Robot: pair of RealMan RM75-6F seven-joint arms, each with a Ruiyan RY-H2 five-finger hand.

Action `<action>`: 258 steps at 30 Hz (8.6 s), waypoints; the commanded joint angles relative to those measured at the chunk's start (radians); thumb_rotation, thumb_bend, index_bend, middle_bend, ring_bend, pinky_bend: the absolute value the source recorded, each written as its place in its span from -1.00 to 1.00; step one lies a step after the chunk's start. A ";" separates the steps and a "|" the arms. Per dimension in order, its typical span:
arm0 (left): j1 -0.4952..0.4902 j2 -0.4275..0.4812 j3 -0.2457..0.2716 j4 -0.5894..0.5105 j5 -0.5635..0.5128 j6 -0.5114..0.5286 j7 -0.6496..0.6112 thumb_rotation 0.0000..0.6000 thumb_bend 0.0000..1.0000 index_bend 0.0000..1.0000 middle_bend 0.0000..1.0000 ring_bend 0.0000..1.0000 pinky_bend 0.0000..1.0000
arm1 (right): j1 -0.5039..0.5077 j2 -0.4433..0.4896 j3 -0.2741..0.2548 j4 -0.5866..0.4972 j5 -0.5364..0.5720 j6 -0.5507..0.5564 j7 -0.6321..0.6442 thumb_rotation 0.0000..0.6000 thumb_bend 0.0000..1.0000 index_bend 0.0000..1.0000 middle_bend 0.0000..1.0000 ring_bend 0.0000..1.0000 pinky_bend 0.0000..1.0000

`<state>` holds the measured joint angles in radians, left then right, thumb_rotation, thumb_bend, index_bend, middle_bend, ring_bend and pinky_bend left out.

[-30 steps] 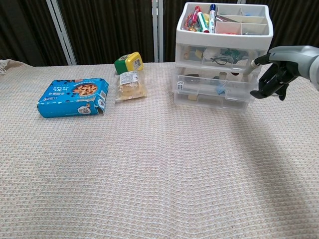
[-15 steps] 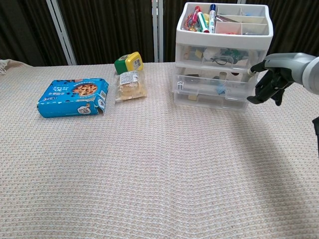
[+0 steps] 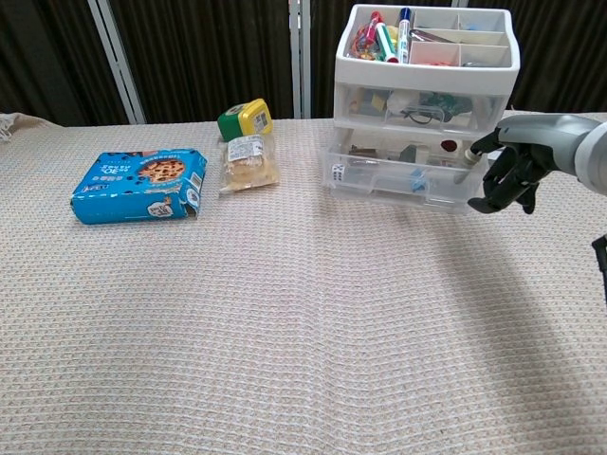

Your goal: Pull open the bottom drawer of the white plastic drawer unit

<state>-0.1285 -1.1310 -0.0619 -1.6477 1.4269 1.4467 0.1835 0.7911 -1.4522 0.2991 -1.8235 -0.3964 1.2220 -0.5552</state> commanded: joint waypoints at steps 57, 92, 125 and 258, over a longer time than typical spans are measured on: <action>0.002 0.002 0.002 0.002 0.005 0.001 -0.007 1.00 -0.33 -0.85 -1.00 -1.00 -1.00 | 0.015 0.256 0.001 -0.175 -0.272 -0.108 -0.001 1.00 -0.87 -0.13 0.91 0.92 0.40; 0.000 0.001 0.001 0.003 0.003 -0.002 -0.008 1.00 -0.33 -0.85 -1.00 -1.00 -1.00 | 0.164 0.056 -0.190 0.592 -1.082 -0.331 0.313 1.00 -1.00 0.01 0.97 0.96 0.40; -0.002 0.003 0.001 0.002 0.003 -0.004 -0.009 1.00 -0.33 -0.85 -1.00 -1.00 -1.00 | 0.165 -0.078 -0.296 0.873 -1.307 -0.208 0.221 1.00 -0.90 0.03 1.00 1.00 0.46; 0.000 0.005 0.003 -0.009 0.000 -0.002 0.010 1.00 -0.33 -0.85 -1.00 -1.00 -1.00 | -0.089 0.221 -0.381 0.598 -1.311 -0.145 -0.068 1.00 -0.32 0.26 1.00 1.00 0.46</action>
<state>-0.1285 -1.1263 -0.0591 -1.6564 1.4265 1.4447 0.1933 0.7079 -1.2230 -0.0775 -1.2327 -1.7144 1.0878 -0.6234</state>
